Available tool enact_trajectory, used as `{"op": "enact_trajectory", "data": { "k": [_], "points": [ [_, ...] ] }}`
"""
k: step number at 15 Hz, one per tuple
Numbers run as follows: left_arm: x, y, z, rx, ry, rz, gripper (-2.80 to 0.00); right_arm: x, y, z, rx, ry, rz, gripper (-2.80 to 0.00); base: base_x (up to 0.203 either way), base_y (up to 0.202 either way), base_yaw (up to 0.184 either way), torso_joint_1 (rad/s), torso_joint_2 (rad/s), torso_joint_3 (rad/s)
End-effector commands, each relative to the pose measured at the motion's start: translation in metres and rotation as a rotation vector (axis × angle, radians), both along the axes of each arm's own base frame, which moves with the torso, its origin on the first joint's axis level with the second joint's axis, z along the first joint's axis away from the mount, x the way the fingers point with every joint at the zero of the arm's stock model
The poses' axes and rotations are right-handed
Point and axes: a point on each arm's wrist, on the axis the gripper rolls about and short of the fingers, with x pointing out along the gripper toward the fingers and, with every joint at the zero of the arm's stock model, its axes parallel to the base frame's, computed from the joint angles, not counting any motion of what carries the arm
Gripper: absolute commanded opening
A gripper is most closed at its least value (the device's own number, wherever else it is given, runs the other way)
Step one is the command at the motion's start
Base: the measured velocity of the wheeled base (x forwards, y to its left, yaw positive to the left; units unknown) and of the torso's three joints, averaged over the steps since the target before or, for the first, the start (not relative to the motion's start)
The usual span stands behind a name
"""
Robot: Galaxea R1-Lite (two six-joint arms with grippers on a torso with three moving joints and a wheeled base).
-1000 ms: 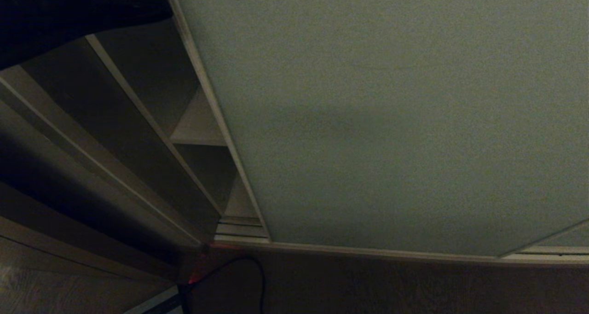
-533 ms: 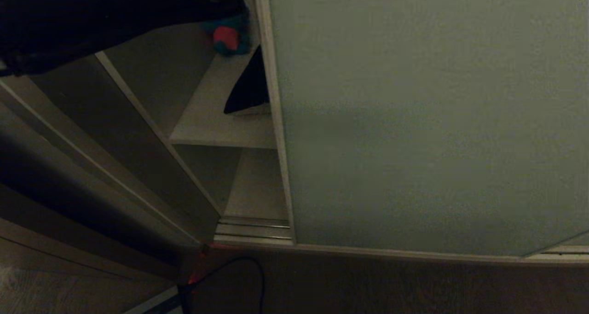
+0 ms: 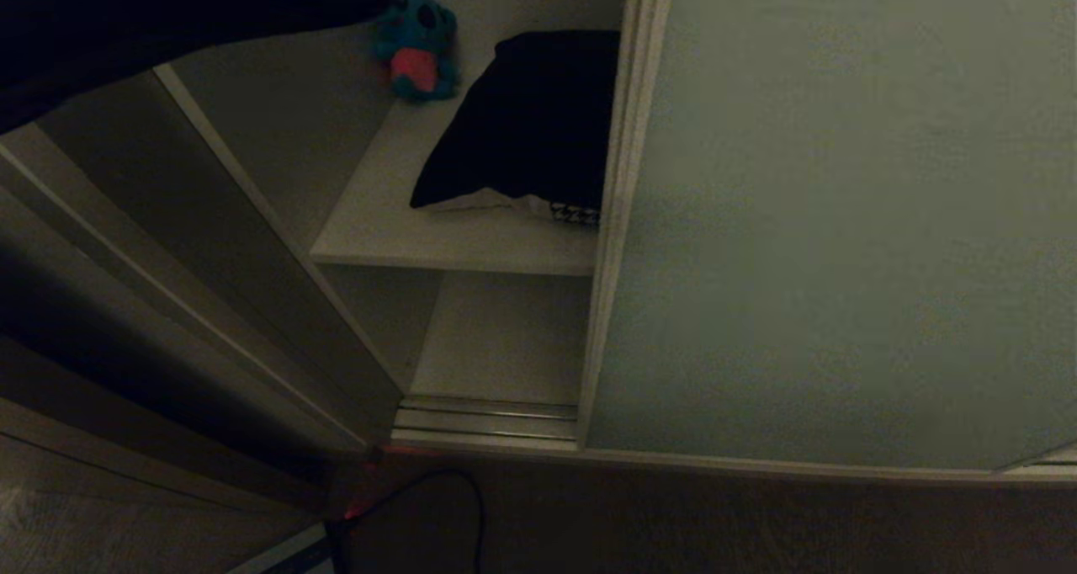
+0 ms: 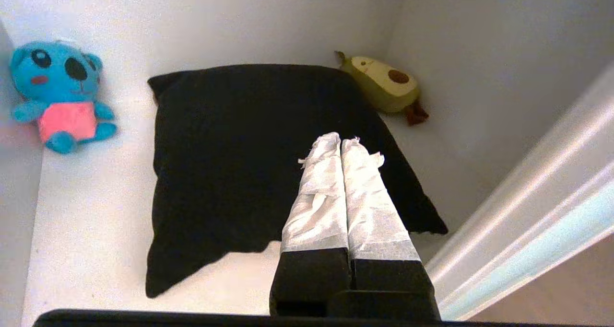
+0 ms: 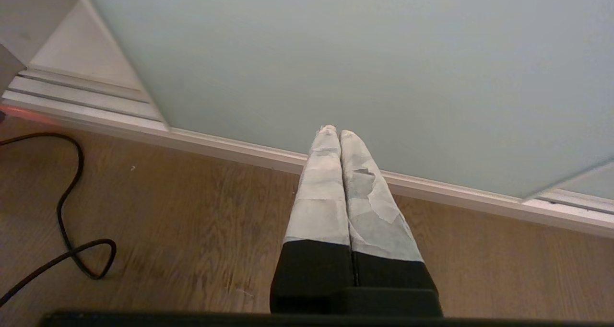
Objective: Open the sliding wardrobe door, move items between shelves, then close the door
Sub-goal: Open the door
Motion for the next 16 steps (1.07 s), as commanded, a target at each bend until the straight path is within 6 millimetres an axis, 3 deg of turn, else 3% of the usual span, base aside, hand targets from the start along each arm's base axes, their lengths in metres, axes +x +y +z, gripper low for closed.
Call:
{"op": "enact_trajectory", "data": {
  "k": [1,5,7,8,11,14,16],
  "points": [
    [-0.005,0.003,0.003,-0.019,-0.014,0.007,-2.8,0.0,0.0,-0.001,0.0,0.005,0.0,-2.8,0.0,0.0,0.0,0.0,0.0,0.0],
    [-0.012,0.019,0.001,-0.071,0.029,0.181,-2.8,0.0,0.0,-0.001,0.001,0.003,0.001,-2.8,0.0,0.0,0.0,0.0,0.0,0.0],
    [-0.016,0.045,-0.014,-0.065,0.065,0.317,-2.8,0.0,0.0,-0.001,-0.001,0.003,0.0,-2.8,0.0,0.0,0.0,0.0,0.0,0.0],
    [-0.027,0.064,-0.021,-0.063,0.072,0.384,-2.8,0.0,0.0,-0.001,-0.001,0.005,0.0,-2.8,0.0,0.0,0.0,0.0,0.0,0.0],
    [-0.088,0.101,-0.052,-0.045,0.109,0.451,-2.8,0.0,0.0,-0.001,0.001,0.005,0.002,-2.8,0.0,0.0,0.0,0.0,0.0,0.0],
    [-0.157,0.132,-0.112,0.001,0.157,0.515,-2.8,0.0,0.0,-0.001,0.001,0.004,0.0,-2.8,0.0,0.0,0.0,0.0,0.0,0.0],
    [-0.192,0.138,-0.156,0.016,0.227,0.547,-2.8,0.0,0.0,-0.001,-0.001,0.004,0.001,-2.8,0.0,0.0,0.0,0.0,0.0,0.0]
  ]
}}
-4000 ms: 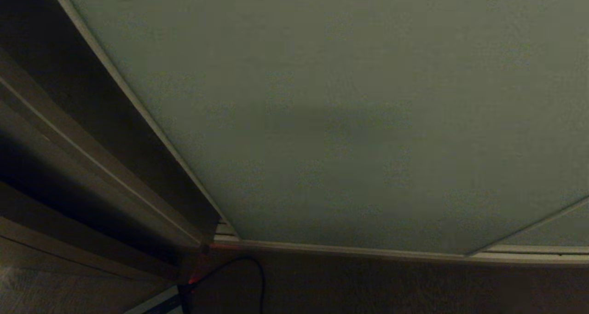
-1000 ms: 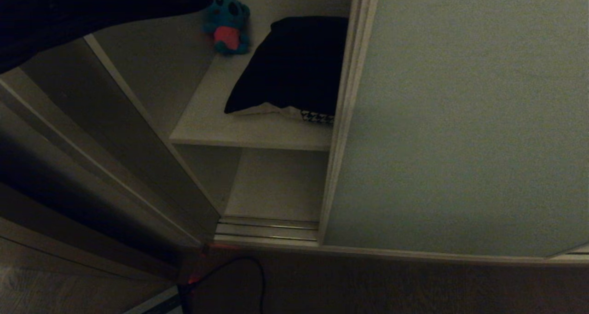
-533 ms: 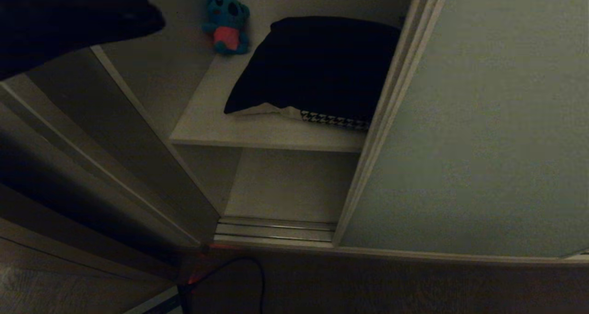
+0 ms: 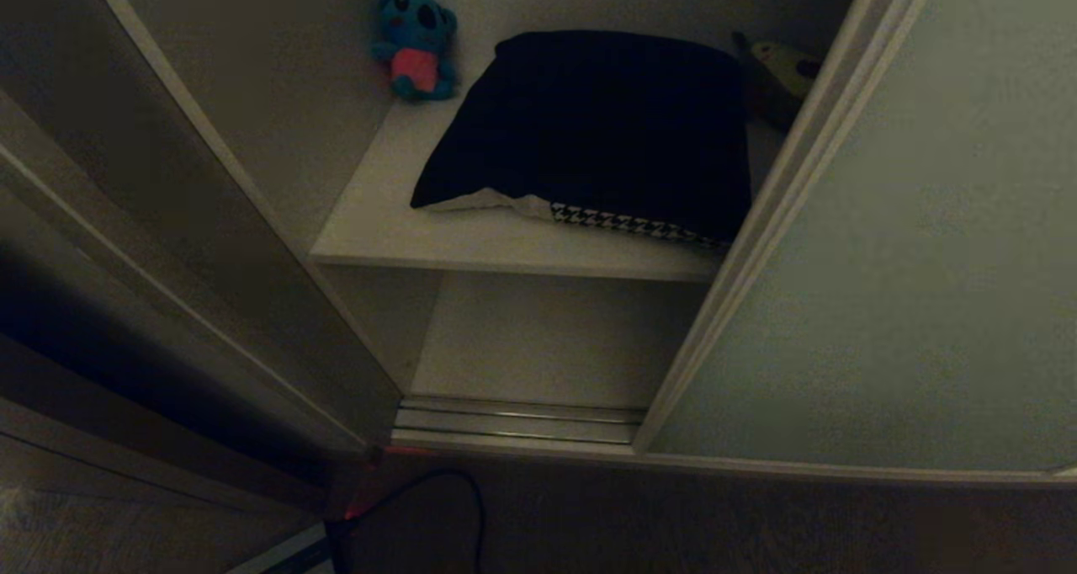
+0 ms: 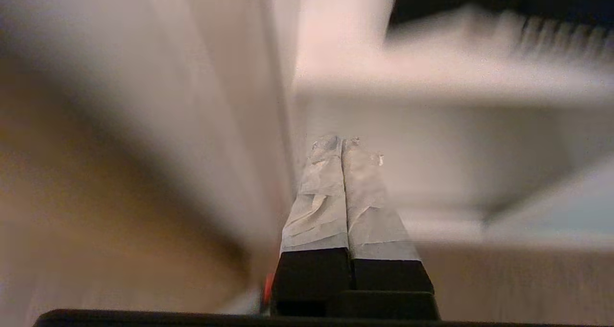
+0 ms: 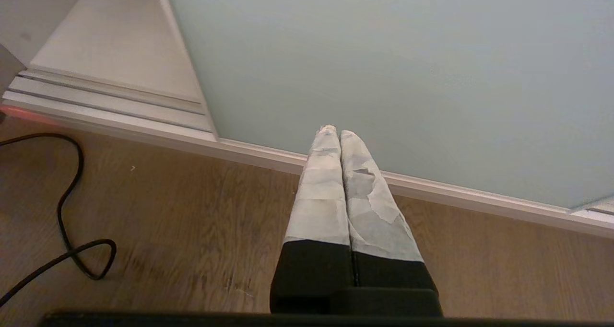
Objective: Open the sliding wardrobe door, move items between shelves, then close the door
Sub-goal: Open the door
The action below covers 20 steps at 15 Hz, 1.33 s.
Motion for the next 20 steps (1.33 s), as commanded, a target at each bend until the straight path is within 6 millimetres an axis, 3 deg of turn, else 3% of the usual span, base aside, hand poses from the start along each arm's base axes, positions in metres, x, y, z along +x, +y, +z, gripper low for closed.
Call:
{"op": "enact_trajectory", "data": {
  "k": [1,3,10,15,20],
  "points": [
    [-0.059,0.01,-0.054,-0.025,-0.008,0.048,-2.8,0.0,0.0,-0.001,-0.001,0.004,0.001,-2.8,0.0,0.0,0.0,0.0,0.0,0.0],
    [-0.058,0.008,-0.097,-0.032,0.103,0.035,-2.8,0.0,0.0,-0.001,-0.001,0.004,0.0,-2.8,0.0,0.0,0.0,0.0,0.0,0.0],
    [-0.069,0.004,-0.19,0.023,0.088,-0.062,-2.8,0.0,0.0,-0.001,0.0,0.005,0.001,-2.8,0.0,0.0,0.0,0.0,0.0,0.0],
    [-0.061,0.006,-0.202,-0.015,0.068,0.058,-2.8,0.0,0.0,-0.001,0.0,0.005,0.0,-2.8,0.0,0.0,0.0,0.0,0.0,0.0],
    [-0.061,0.005,-0.203,0.069,0.074,0.024,-2.8,0.0,0.0,-0.001,0.001,0.005,0.002,-2.8,0.0,0.0,0.0,0.0,0.0,0.0]
  ]
}}
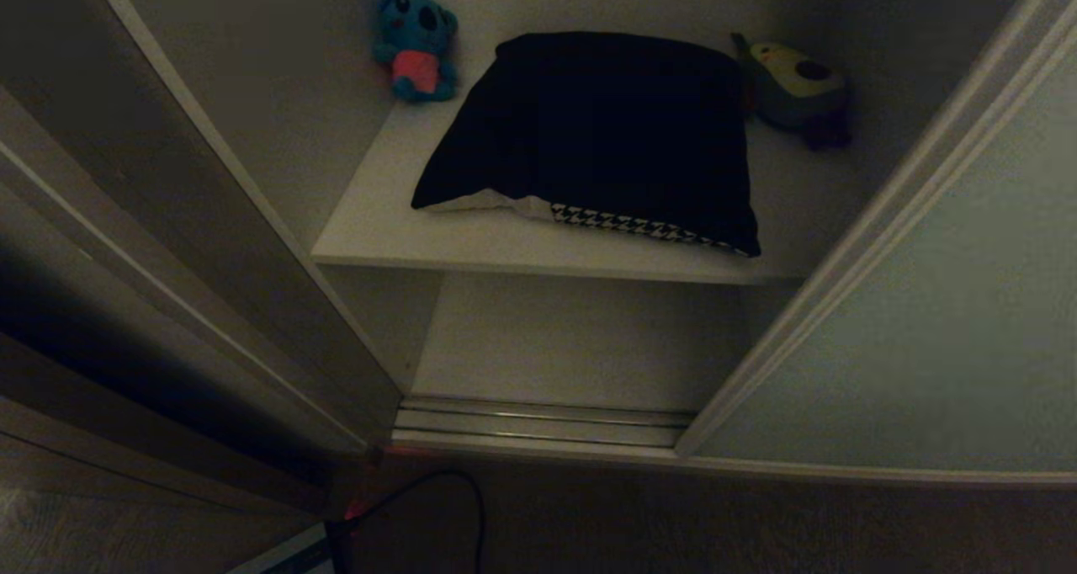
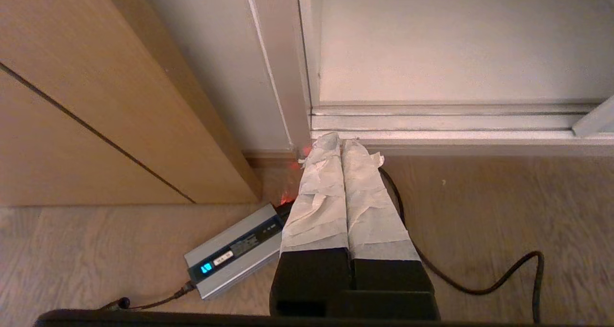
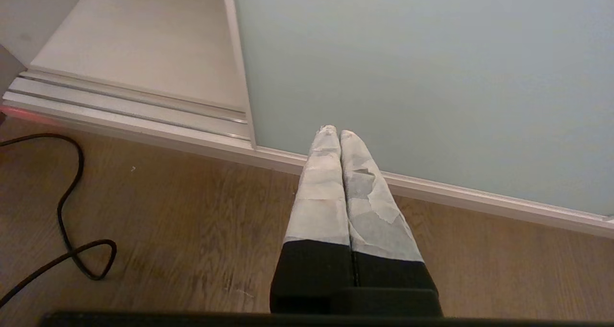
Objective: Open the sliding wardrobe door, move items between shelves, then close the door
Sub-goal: Open the door
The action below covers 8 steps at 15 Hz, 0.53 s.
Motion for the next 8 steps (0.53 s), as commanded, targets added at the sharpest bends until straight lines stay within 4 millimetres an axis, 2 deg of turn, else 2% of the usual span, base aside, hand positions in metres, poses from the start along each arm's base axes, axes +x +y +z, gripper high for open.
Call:
{"op": "enact_trajectory", "data": {
  "k": [1,8],
  "points": [
    [0.0004,0.0001,-0.0015,-0.008,0.01,0.003,-2.8,0.0003,0.0,-0.0011,-0.001,0.004,0.0,-2.8,0.0,0.0,0.0,0.0,0.0,0.0],
    [0.0004,0.0001,-0.0015,-0.009,0.01,0.003,-2.8,0.0003,0.0,-0.0017,-0.015,0.009,-0.001,-2.8,0.0,0.0,0.0,0.0,0.0,0.0]
  ]
}}
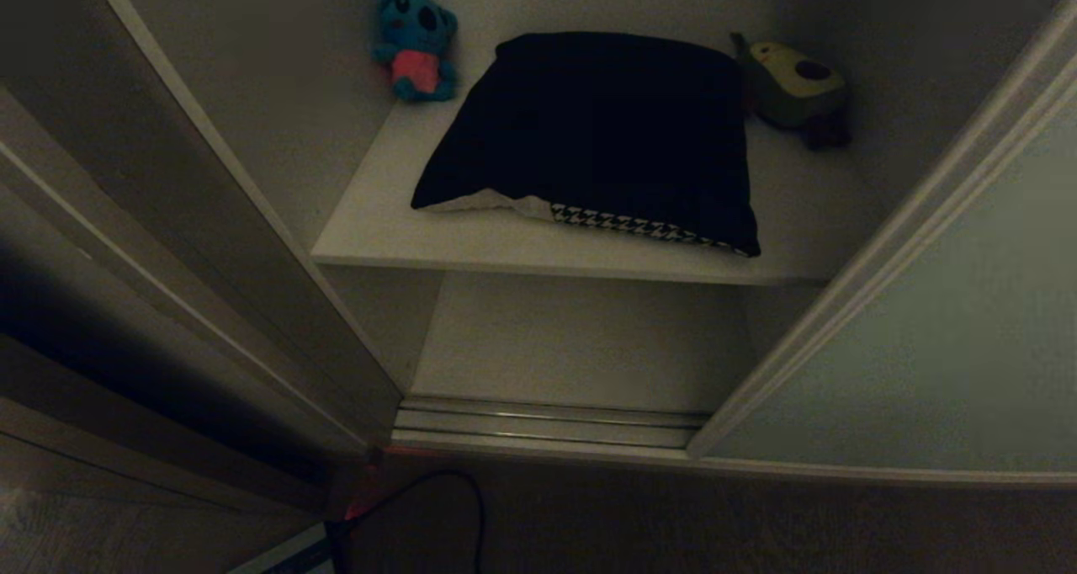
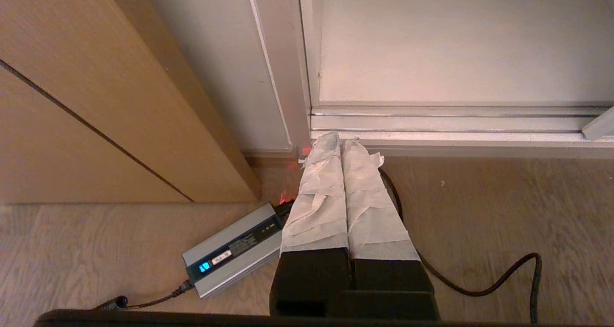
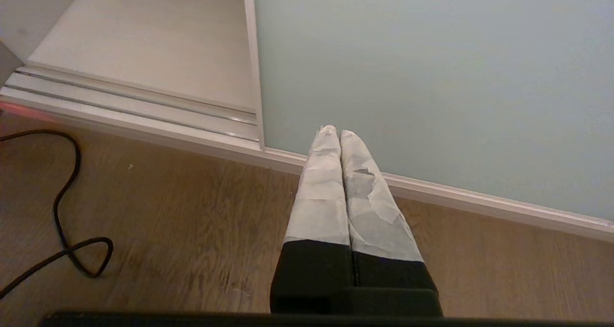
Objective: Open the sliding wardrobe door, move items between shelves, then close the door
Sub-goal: Open the door
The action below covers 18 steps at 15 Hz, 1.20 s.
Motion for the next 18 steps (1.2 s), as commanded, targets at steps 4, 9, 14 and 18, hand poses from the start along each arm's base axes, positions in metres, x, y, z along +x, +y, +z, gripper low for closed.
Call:
{"op": "enact_trajectory", "data": {
  "k": [4,9,14,18],
  "points": [
    [0.0,0.0,0.0,0.0,0.004,0.0,-2.8,0.0,0.0,-0.001,0.012,0.005,0.0,-2.8,0.0,0.0,0.0,0.0,0.0,0.0],
    [0.0,0.0,0.0,0.0,0.004,0.0,-2.8,0.0,0.0,0.001,0.038,-0.01,-0.015,-2.8,0.0,0.0,0.0,0.0,0.0,0.0],
    [0.0,0.0,0.0,0.0,0.004,0.0,-2.8,-0.03,0.002,0.064,0.123,-0.16,0.091,-2.8,0.0,0.0,0.0,0.0,0.0,0.0],
    [0.0,0.0,0.0,0.0,0.004,0.0,-2.8,-0.055,0.008,0.115,0.171,-0.159,0.343,-2.8,0.0,0.0,0.0,0.0,0.0,0.0]
  ]
}}
